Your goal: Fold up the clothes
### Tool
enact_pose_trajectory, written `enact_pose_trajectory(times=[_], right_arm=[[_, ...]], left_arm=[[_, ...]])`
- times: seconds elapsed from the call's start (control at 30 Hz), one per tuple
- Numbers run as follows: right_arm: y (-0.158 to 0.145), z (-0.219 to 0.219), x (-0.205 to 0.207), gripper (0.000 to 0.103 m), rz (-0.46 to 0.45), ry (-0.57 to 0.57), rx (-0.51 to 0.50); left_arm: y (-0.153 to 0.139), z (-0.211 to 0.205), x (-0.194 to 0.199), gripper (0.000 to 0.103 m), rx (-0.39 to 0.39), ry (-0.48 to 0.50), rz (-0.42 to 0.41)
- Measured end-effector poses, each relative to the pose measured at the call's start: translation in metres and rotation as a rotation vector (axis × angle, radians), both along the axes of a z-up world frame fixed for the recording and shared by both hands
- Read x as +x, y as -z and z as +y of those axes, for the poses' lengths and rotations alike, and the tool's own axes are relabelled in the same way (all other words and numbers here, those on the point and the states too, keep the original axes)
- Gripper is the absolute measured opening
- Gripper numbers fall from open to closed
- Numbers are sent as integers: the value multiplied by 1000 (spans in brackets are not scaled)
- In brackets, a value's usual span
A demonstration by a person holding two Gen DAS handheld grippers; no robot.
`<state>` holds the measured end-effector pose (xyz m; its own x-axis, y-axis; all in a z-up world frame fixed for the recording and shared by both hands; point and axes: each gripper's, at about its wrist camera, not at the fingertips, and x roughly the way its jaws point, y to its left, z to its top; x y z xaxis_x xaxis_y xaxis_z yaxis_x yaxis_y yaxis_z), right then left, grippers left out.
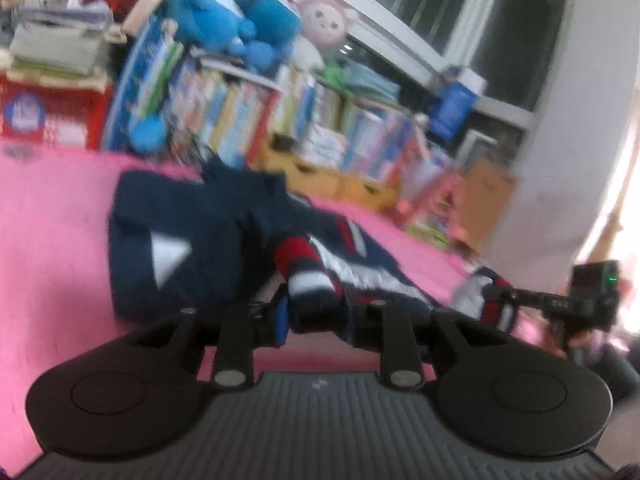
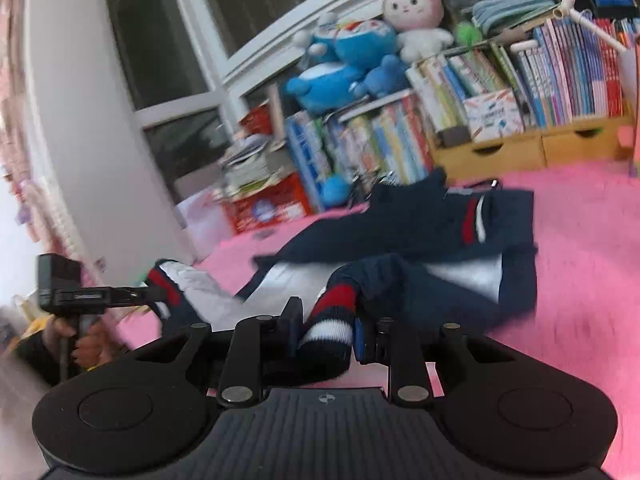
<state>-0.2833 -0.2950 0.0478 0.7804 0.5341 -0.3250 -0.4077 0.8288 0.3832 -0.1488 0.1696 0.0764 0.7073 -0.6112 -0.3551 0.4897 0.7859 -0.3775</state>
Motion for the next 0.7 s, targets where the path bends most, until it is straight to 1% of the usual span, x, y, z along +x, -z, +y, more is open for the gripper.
enact_pose_trajectory(times=[0.07, 0.13, 0.23, 0.27, 0.3, 0.33, 0.37, 0.4, 0.47, 0.5, 0.53, 0.6, 0.63, 0.7], right_arm=[[5, 4, 37, 27, 13, 66, -24], [12, 7, 72, 27, 39, 136, -60], [29, 8, 104, 27, 116, 236, -161], [35, 7, 113, 28, 137, 263, -192], [39, 5, 114, 28, 142, 267, -213], [43, 3, 114, 33, 144, 271, -231], [46, -1, 110, 41, 137, 272, -238], [48, -4, 106, 46, 129, 274, -242], [49, -12, 101, 65, 111, 281, -239], [49, -11, 100, 69, 97, 278, -267], [48, -10, 98, 72, 83, 274, -294], [47, -8, 95, 73, 55, 268, -349], [46, -6, 93, 76, 41, 264, -376], [45, -4, 90, 79, 13, 257, -431]], left_arm=[[5, -12, 29, 30, 35, -67, 1], [16, -18, 51, 30, 84, -147, 33], [33, -20, 67, 31, 148, -225, 89], [35, -16, 67, 34, 155, -231, 90], [36, -11, 66, 42, 162, -237, 89], [37, -7, 63, 48, 172, -243, 83], [37, -3, 60, 48, 191, -252, 76], [36, -1, 58, 47, 214, -266, 71], [36, 4, 57, 47, 253, -291, 67], [36, 6, 56, 47, 270, -296, 62], [33, 4, 53, 47, 290, -283, 36], [28, -1, 46, 49, 331, -255, -14], [25, -4, 43, 55, 352, -239, -39], [22, -16, 42, 65, 381, -179, -85]])
